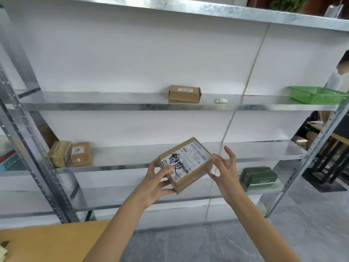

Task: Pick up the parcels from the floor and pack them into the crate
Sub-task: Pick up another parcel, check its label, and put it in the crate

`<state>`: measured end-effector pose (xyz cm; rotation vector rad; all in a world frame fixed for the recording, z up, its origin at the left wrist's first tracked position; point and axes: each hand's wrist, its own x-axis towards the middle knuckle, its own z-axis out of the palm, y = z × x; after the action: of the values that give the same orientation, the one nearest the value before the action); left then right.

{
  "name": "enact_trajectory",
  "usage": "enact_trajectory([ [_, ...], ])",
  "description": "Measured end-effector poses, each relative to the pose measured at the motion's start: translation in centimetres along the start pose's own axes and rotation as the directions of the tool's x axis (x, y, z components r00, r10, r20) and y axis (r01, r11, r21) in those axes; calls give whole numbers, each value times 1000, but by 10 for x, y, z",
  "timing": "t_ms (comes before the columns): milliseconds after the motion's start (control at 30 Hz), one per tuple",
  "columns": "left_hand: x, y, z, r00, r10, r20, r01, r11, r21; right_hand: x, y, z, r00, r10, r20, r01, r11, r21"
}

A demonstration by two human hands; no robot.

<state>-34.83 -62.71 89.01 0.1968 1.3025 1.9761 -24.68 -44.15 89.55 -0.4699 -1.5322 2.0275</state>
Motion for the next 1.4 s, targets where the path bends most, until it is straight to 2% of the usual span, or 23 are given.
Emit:
enact_trajectory([
  [67,-7,-8,8,997,67,-42,-70,996,-59,-12,11,4,998,57,29,-54,995,-88],
  [167,-20,-25,24,988,120,-93,-126,991,-54,-29,21,12,967,146,208,-128,987,-99],
  [233,-34,-32,34,985,124,-122,-114,990,86,-35,20,11,957,147,252,-136,989,-61],
  [333,-54,-34,39,961,186,-204,-109,935,338,-42,10,-5,950,131,283,-118,991,-65],
  [400,-71,-35,44,949,234,-212,-135,909,395,-51,3,-21,931,144,335,-106,986,-128],
  [533,-106,-52,63,941,296,-164,-219,903,370,-77,-8,-51,878,190,440,-145,980,-133],
  [867,-208,-108,103,888,358,-290,-253,905,342,-158,-17,-91,791,219,572,-186,976,-117],
  [1200,-340,-124,86,796,483,-364,-321,848,422,-267,-21,-53,695,164,700,-169,984,-63],
  [1400,-439,-144,58,743,493,-453,-284,845,453,-360,-8,-21,645,192,739,-206,976,-74],
])
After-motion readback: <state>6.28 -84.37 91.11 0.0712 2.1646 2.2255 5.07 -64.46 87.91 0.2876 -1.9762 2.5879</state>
